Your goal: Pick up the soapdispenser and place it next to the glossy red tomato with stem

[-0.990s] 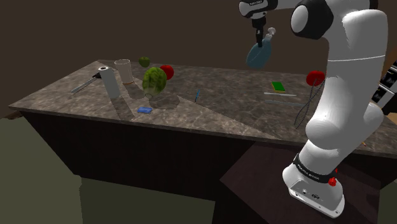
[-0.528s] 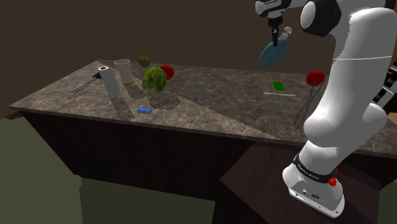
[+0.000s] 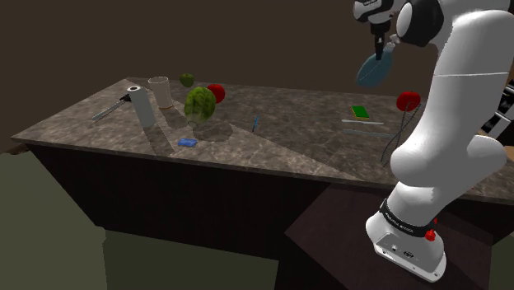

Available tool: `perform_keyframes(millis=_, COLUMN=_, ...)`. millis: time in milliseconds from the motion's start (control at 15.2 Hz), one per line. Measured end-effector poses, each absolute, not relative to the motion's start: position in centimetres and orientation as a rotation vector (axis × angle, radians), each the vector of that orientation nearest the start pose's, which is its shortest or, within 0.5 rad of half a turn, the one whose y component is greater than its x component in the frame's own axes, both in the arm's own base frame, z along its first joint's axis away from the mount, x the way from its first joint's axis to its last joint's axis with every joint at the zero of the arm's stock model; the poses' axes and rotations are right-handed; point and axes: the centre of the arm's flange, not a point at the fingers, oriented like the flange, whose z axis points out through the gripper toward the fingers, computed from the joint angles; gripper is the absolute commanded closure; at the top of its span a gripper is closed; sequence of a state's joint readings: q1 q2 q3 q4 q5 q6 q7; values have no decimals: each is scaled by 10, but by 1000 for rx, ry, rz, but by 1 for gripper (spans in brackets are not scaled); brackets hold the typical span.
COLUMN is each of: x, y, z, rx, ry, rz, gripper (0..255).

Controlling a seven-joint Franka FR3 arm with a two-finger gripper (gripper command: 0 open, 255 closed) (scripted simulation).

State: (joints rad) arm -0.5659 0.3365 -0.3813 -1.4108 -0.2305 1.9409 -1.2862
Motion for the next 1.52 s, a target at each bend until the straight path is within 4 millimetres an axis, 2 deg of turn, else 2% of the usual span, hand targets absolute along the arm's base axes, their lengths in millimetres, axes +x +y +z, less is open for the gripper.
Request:
perform_keyframes(millis=330, x=370, y=-586, z=542, rx=-3384, ry=-743, rz=377, gripper=255)
perform_keyframes(millis=858, x=298, y=-656, z=545, rx=-3384, ry=-743, rz=378, gripper=255)
perform_keyframes(millis=1320, x=233, y=-727, z=547, rx=-3384, ry=-744, rz=377, gripper=255)
perform_keyframes(millis=1518, x=222, y=-736, z=539, rx=-3383, ry=-744, rz=377, gripper=255)
